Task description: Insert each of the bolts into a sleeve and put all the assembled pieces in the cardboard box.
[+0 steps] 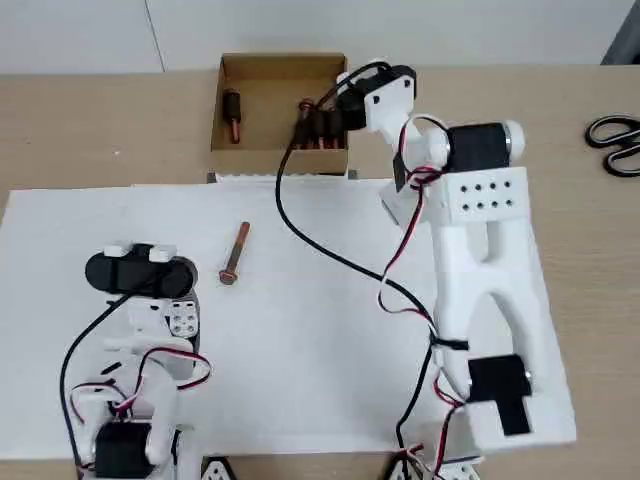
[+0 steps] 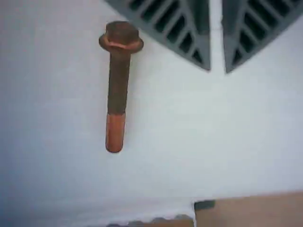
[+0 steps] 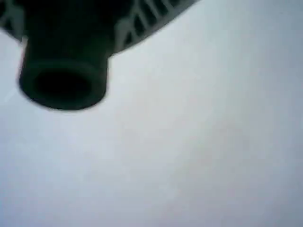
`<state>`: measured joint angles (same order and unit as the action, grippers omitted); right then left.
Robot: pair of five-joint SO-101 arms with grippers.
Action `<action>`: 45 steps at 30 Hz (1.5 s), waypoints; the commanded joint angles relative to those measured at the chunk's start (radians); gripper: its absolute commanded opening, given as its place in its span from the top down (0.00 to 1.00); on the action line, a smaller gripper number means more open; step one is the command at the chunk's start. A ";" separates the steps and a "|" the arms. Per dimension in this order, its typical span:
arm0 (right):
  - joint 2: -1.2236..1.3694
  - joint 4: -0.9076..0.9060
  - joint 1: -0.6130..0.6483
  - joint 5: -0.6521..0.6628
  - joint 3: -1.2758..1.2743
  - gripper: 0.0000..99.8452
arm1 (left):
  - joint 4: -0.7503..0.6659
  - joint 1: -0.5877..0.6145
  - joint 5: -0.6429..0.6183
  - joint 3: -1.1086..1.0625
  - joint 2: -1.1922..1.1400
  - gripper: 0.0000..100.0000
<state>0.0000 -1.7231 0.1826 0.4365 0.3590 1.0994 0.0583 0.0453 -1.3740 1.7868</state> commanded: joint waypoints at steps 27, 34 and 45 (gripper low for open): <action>-0.946 0.004 -0.320 0.101 -0.921 1.00 | 0.601 -0.181 0.038 1.250 -1.514 0.99; -0.954 0.004 -0.321 0.098 -0.921 1.00 | 0.635 -0.187 0.040 1.417 -1.827 0.98; -0.952 0.004 -0.321 0.098 -0.921 1.00 | 0.623 -0.172 0.077 1.535 -2.021 0.90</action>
<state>-0.9375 -1.7246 -0.1320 0.5286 -0.5662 1.7238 -0.1274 0.1082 0.1066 -0.2156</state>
